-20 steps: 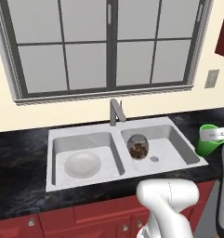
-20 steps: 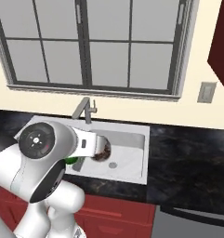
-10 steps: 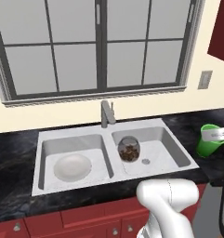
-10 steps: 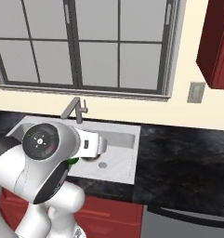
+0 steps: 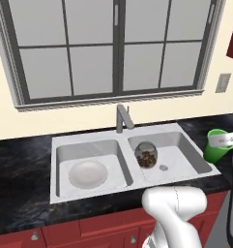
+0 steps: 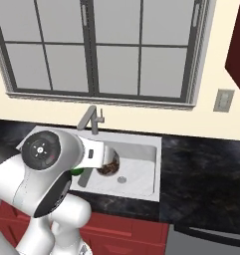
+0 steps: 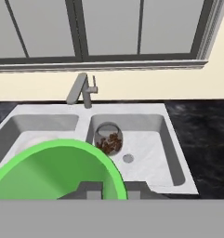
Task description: Pick the cup and jar and place them in the sink. Then turn on the water.
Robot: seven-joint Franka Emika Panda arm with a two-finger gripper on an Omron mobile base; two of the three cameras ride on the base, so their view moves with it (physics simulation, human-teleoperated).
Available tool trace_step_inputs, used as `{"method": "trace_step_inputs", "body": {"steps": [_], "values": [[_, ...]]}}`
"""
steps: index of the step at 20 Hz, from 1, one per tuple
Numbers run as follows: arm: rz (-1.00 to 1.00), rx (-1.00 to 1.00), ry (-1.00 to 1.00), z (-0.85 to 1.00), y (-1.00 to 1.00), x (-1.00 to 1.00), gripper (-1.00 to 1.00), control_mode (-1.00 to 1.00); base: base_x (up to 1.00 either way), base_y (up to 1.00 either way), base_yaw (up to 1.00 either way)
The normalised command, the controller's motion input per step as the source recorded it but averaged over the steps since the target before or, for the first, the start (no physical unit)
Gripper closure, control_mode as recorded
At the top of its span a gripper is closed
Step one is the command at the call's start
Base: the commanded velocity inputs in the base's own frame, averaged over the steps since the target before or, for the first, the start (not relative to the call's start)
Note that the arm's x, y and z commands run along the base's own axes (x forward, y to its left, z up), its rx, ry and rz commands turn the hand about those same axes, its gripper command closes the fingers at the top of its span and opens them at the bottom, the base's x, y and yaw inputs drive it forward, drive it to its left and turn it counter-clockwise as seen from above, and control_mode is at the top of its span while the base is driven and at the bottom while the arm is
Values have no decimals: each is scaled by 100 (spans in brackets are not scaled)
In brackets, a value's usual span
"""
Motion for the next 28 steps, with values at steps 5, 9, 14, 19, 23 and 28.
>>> {"method": "trace_step_inputs", "body": {"steps": [5,9,14,19,23,28], "values": [[0,0,0,0,0,0,100,100,62,-14,0],[0,0,0,0,0,0,100,100,88,-20,0],[0,0,0,0,0,0,100,100,100,0,0],[0,0,0,0,0,0,100,100,100,0,0],[0,0,0,0,0,0,100,100,100,0,0],[0,0,9,0,0,22,100,-100,48,0,0]]}}
